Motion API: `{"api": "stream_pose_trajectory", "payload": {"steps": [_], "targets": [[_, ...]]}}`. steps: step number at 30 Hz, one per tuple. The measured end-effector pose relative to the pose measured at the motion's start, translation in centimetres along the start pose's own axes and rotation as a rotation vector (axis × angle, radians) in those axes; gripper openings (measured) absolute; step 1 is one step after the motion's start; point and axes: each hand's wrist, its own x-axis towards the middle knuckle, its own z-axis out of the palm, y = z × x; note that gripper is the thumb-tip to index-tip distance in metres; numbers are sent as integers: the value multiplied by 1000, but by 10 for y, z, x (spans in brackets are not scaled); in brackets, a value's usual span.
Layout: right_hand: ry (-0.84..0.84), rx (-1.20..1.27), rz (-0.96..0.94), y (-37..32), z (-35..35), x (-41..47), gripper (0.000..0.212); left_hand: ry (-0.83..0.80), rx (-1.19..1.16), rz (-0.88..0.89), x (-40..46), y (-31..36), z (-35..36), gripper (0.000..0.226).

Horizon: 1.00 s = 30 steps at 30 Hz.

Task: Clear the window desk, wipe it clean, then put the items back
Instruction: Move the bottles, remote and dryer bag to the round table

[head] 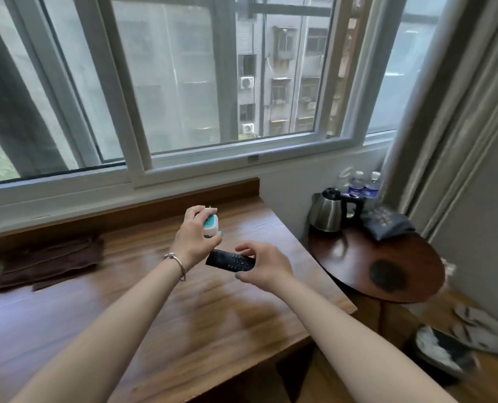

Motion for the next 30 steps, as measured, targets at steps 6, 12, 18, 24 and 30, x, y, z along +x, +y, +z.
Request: {"api": "stream_pose_trajectory", "payload": {"steps": [6, 12, 18, 24, 30], "targets": [[116, 13, 131, 78, -61, -18, 51, -50, -68, 51, 23, 69, 78, 77], [219, 19, 299, 148, -103, -26, 48, -159, -110, 41, 45, 117, 152, 81], [266, 29, 441, 214, -133, -22, 40, -331, -82, 62, 81, 150, 222, 61], [287, 60, 518, 276, -159, 12, 39, -441, -63, 28, 133, 163, 304, 36], [263, 89, 601, 334, -180, 58, 41, -502, -47, -101, 176, 148, 373, 37]]}}
